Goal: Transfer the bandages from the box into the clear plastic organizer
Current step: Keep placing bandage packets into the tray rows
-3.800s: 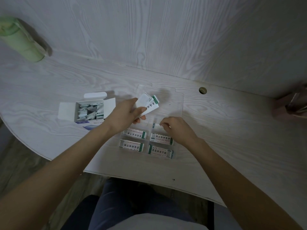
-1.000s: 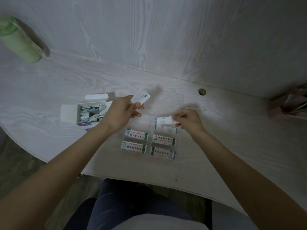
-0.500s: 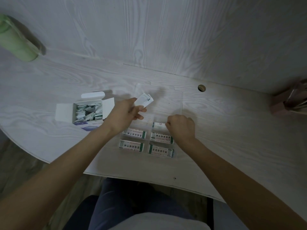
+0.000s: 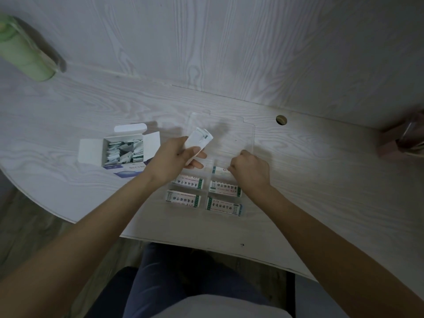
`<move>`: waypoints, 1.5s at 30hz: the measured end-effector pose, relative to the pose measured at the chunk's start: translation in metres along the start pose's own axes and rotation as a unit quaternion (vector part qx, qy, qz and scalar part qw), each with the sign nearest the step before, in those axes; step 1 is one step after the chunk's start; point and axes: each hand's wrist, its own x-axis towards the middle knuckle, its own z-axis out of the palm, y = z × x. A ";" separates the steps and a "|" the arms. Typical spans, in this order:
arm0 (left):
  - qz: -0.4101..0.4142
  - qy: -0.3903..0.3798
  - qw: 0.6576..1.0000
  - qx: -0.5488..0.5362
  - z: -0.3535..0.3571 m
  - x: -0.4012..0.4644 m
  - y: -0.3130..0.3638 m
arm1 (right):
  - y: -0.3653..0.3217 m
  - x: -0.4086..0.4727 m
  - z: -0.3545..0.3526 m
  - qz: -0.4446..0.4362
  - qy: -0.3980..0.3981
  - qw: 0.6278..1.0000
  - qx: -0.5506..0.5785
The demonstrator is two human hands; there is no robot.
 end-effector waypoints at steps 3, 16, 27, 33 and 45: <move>-0.037 -0.035 0.995 -0.088 0.000 -0.003 0.005 | -0.005 -0.003 -0.014 0.036 0.032 0.950 0.308; -0.075 -0.014 0.988 -0.132 0.000 -0.004 0.010 | -0.012 -0.008 -0.048 0.037 -0.054 0.716 0.695; -0.080 0.006 0.989 -0.123 -0.006 -0.004 0.007 | -0.015 -0.008 -0.048 0.081 -0.033 0.756 0.649; -0.081 0.006 0.994 -0.075 -0.014 -0.006 0.008 | -0.020 -0.007 -0.052 0.086 -0.048 0.759 0.644; -0.065 0.036 0.997 0.006 -0.024 -0.013 0.011 | -0.027 0.002 -0.050 0.140 0.010 0.709 0.691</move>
